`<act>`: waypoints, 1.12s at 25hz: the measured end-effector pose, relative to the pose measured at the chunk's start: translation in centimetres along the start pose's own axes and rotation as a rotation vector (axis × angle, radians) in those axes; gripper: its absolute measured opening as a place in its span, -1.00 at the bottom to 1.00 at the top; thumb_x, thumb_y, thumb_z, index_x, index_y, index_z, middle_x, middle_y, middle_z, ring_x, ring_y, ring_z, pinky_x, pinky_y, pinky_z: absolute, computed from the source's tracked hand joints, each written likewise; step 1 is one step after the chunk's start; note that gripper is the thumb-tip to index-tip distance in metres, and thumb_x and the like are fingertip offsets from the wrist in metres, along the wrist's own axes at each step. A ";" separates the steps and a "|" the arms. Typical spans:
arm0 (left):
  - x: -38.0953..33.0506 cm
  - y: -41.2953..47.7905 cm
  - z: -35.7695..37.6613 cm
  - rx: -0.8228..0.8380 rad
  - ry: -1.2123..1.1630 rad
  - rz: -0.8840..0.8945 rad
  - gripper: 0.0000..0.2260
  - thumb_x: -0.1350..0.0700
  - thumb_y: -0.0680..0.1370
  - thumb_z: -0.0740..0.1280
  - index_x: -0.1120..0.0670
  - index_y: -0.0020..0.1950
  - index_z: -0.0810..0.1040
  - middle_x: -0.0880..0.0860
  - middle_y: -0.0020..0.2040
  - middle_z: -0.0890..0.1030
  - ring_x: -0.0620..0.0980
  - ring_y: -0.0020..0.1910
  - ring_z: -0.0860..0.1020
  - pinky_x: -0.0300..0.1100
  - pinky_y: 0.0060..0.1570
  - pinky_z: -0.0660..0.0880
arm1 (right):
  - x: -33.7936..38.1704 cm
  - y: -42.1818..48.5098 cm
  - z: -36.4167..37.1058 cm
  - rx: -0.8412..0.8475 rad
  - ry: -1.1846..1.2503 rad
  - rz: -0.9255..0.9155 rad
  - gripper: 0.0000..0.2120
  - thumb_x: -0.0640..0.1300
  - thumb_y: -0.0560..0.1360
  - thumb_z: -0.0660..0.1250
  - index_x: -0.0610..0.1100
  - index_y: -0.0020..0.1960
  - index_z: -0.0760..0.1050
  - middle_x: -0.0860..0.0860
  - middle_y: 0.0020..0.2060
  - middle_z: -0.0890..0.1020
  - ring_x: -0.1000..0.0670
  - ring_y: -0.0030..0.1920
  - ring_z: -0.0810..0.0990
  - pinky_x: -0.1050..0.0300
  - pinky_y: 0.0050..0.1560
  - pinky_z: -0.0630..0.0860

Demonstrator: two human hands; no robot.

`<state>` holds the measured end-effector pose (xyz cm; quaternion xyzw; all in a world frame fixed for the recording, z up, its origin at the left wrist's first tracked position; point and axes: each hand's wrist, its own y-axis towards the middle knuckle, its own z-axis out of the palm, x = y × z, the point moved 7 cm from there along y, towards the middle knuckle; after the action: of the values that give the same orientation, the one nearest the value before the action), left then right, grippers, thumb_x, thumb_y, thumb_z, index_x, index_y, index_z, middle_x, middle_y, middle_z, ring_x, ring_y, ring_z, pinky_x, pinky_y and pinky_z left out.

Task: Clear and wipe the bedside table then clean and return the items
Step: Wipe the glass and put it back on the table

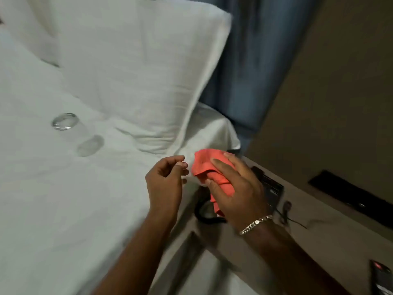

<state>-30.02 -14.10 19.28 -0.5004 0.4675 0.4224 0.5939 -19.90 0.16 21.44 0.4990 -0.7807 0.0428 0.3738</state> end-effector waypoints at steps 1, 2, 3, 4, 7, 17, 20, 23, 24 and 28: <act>-1.1 1.5 -3.0 -0.052 -0.006 0.019 -0.86 0.29 0.49 0.31 0.13 -0.07 0.65 0.08 -0.21 0.66 0.03 -0.21 0.62 -0.08 -0.20 0.55 | 2.4 1.3 2.0 0.022 0.016 -0.036 -0.60 0.02 0.39 0.39 0.05 0.23 0.53 -0.03 0.32 0.51 -0.06 0.27 0.50 0.13 0.28 0.40; -2.1 3.2 -6.5 -0.124 -0.003 0.045 -0.86 0.29 0.49 0.32 0.11 -0.08 0.65 0.08 -0.21 0.65 0.02 -0.21 0.62 -0.09 -0.21 0.55 | 5.1 2.7 4.4 0.052 0.036 -0.070 -0.60 0.02 0.39 0.38 0.06 0.23 0.53 -0.03 0.32 0.51 -0.07 0.27 0.51 0.07 0.27 0.44; -2.8 4.8 -9.9 -0.197 -0.001 0.071 -0.84 0.29 0.49 0.32 0.08 -0.11 0.65 0.07 -0.21 0.65 0.02 -0.22 0.61 -0.08 -0.20 0.55 | 7.3 3.7 6.6 0.080 0.058 -0.095 -0.60 0.03 0.39 0.37 0.08 0.23 0.53 -0.02 0.33 0.51 -0.07 0.27 0.51 0.03 0.25 0.46; -3.4 6.4 -13.4 -0.282 0.002 0.101 -0.82 0.29 0.48 0.31 0.05 -0.13 0.65 0.06 -0.22 0.65 0.01 -0.22 0.61 -0.04 -0.18 0.56 | 9.5 4.6 8.8 0.102 0.084 -0.118 -0.60 0.03 0.39 0.36 0.09 0.23 0.52 -0.01 0.33 0.51 -0.06 0.26 0.52 0.02 0.23 0.48; -4.0 11.1 -20.9 -0.519 0.122 0.185 -0.80 0.23 0.44 0.31 0.03 -0.01 0.64 0.04 -0.04 0.65 0.02 -0.12 0.59 0.05 0.03 0.58 | 14.2 6.9 14.2 0.135 0.139 -0.171 -0.59 0.03 0.38 0.35 0.11 0.23 0.51 0.02 0.31 0.51 -0.03 0.23 0.54 0.04 0.19 0.50; -4.3 21.1 -21.0 -0.398 0.516 0.354 -0.44 -0.04 0.33 0.51 0.13 0.23 0.45 0.07 0.13 0.56 0.04 0.03 0.54 0.02 0.11 0.51 | 15.9 8.5 18.9 0.151 0.157 -0.235 -0.57 -0.01 0.41 0.35 0.06 0.28 0.48 -0.01 0.29 0.53 0.00 0.27 0.50 0.16 0.23 0.42; -4.7 19.2 -19.5 -0.342 0.417 0.336 -0.49 -0.04 0.35 0.49 0.10 0.23 0.50 0.02 0.11 0.62 0.00 0.00 0.60 -0.03 0.07 0.56 | 14.3 8.3 16.0 0.083 0.242 -0.197 -0.58 -0.04 0.43 0.39 0.02 0.28 0.50 -0.02 0.27 0.54 0.03 0.28 0.50 0.25 0.27 0.39; -3.8 14.8 -14.2 -0.150 0.137 0.252 -0.47 -0.02 0.38 0.46 0.11 0.31 0.48 0.08 0.14 0.64 0.02 0.05 0.64 0.01 0.10 0.58 | 12.4 7.1 11.8 -0.004 0.283 -0.183 -0.57 -0.07 0.44 0.42 -0.01 0.29 0.50 -0.04 0.30 0.52 0.03 0.30 0.48 0.25 0.30 0.39; -3.3 12.9 -11.4 -0.072 0.022 0.212 -0.49 0.05 0.41 0.44 0.11 0.33 0.45 0.12 0.14 0.64 0.05 0.06 0.64 0.03 0.10 0.58 | 11.7 6.4 10.1 -0.019 0.280 -0.178 -0.57 -0.06 0.44 0.42 -0.01 0.30 0.49 -0.04 0.31 0.51 0.03 0.32 0.47 0.21 0.31 0.40; -0.9 5.4 0.5 0.251 -0.331 -0.015 -0.67 0.26 0.53 0.32 0.14 0.30 0.46 0.16 0.08 0.68 0.12 0.03 0.65 -0.01 -0.01 0.58 | 6.2 2.8 2.1 -0.060 0.207 -0.147 -0.58 -0.05 0.43 0.40 0.02 0.28 0.51 -0.01 0.36 0.47 0.07 0.35 0.43 0.23 0.33 0.35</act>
<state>-35.35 -12.91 19.16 -0.3498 0.4089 0.4326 0.7234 -24.65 -3.98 24.66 0.5365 -0.7001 0.0430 0.4692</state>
